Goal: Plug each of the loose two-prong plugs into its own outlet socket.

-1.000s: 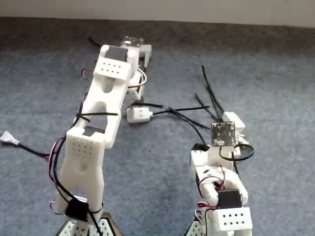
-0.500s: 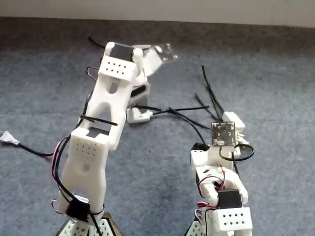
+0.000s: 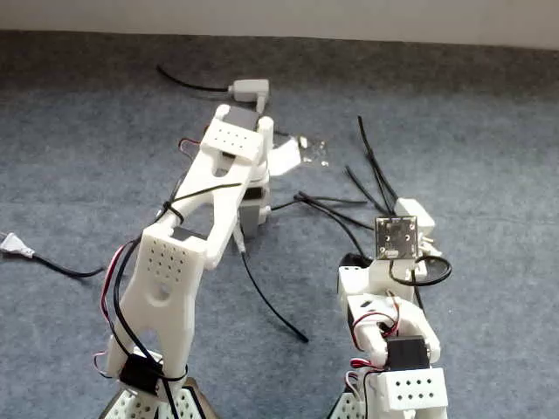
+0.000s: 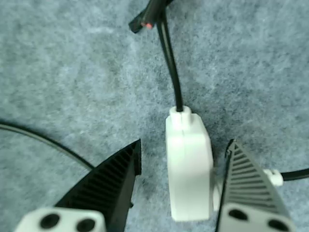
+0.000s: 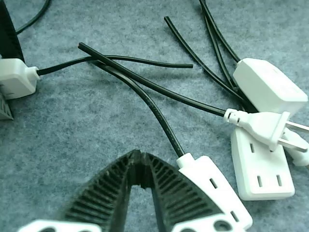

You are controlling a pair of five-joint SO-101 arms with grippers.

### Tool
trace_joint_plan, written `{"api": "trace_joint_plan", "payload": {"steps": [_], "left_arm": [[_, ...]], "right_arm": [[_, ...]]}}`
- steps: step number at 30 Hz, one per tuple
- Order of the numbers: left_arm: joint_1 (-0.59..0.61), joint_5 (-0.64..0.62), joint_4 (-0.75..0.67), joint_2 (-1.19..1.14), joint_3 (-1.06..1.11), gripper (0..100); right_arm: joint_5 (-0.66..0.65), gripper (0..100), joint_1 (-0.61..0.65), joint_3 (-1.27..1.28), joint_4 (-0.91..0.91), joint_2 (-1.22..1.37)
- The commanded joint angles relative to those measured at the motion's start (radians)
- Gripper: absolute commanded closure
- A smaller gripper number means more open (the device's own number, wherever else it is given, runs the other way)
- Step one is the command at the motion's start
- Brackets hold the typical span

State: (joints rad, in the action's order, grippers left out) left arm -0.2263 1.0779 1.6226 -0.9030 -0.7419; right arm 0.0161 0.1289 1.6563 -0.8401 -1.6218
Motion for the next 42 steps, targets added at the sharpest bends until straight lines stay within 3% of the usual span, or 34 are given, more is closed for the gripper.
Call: {"api": "trace_joint_plan", "payload": {"steps": [1,8,12,15,20,26,31,36,39,42], "left_arm": [[-0.010,0.008,-0.015,-0.013,-0.007,75],[-0.010,0.005,0.020,-0.013,-0.194,99],[-0.008,0.000,0.092,-0.013,-0.426,99],[-0.004,-0.112,0.077,-0.018,-0.611,99],[0.035,-0.407,-0.138,-0.021,-0.785,99],[0.143,-0.664,-0.483,-0.021,-0.656,99],[0.222,-0.738,-0.735,-0.021,-0.430,93],[0.239,-0.738,-0.815,-0.021,-0.272,77],[0.246,-0.740,-0.812,-0.021,-0.259,75],[0.269,-0.818,-0.793,-0.010,-0.263,72]], "right_arm": [[0.005,99.0,-0.010,0.041,0.027,-0.015],[0.005,99.0,-0.010,0.045,0.047,-0.010],[0.005,99.0,-0.010,0.045,0.047,-0.010],[0.005,99.0,-0.010,0.045,0.047,-0.010],[0.006,99.0,-0.010,0.045,0.048,-0.012],[0.006,99.0,-0.010,0.045,0.048,-0.010],[0.006,99.0,-0.010,0.045,0.048,-0.010],[0.006,99.0,-0.008,0.047,0.048,-0.010],[0.006,99.0,-0.008,0.047,0.047,-0.010],[0.006,99.0,-0.008,0.047,0.047,-0.010]]}}
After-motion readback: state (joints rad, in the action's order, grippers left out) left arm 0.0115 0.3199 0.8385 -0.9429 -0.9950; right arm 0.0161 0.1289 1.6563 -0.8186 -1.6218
